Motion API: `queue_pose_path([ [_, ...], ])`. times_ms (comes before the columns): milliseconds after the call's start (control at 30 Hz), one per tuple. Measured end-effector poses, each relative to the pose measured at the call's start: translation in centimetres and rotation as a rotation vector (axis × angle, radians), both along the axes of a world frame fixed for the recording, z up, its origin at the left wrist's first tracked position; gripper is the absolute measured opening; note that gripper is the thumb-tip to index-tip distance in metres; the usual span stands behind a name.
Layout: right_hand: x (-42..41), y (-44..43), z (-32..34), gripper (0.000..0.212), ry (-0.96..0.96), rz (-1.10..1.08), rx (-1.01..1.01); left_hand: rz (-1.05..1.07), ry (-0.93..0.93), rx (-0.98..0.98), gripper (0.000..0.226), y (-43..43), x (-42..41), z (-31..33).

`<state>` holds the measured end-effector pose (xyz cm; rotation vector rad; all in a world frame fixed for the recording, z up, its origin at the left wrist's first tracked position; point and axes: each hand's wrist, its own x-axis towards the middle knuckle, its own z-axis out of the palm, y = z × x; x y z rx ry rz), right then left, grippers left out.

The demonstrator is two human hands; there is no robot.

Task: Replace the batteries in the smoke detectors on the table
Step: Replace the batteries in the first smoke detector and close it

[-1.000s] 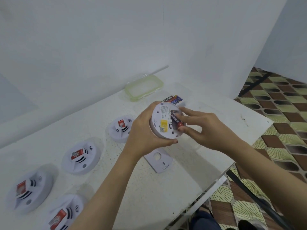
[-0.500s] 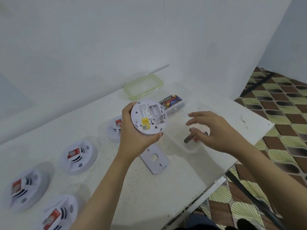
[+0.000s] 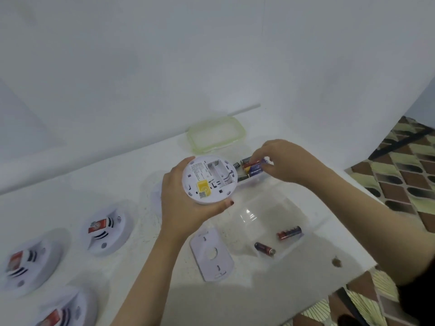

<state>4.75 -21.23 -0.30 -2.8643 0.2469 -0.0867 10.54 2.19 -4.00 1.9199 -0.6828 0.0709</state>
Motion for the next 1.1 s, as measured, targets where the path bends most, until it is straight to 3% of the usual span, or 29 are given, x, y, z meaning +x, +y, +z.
queue_pose_path([
  [133,3.4,-0.9,-0.3,0.039,0.179,0.128,-0.068,0.068,0.024,-0.014,0.109,-0.7,0.5,-0.5],
  [233,5.3,-1.4,-0.6,0.036,0.262,0.241,-0.110,0.096,0.012,-0.022,0.102,-1.2,0.8,-1.1],
  [433,7.0,-1.7,-0.9,0.034,0.300,0.431,-0.236,0.167,-0.009,-0.021,0.103,-2.0,1.2,-1.9],
  [600,6.9,-2.3,-1.4,0.020,0.239,0.497,-0.228,0.228,-0.057,0.028,0.096,-2.7,0.9,-1.4],
  [700,6.2,-2.7,-1.1,0.012,0.174,0.470,-0.081,0.245,-0.153,0.059,0.086,-3.2,0.4,-0.2],
  [833,4.5,-3.0,-0.1,0.018,-0.015,0.369,0.347,0.298,-0.156,0.063,0.082,-3.3,0.2,-0.8],
  [1000,2.7,-1.8,2.1,0.019,-0.324,0.324,0.865,0.314,-0.151,0.151,0.105,-3.9,-0.2,-1.2],
  [1100,2.0,-1.1,2.7,0.018,-0.369,0.373,0.972,0.314,-0.208,0.164,0.103,-4.6,-0.9,-0.7],
])
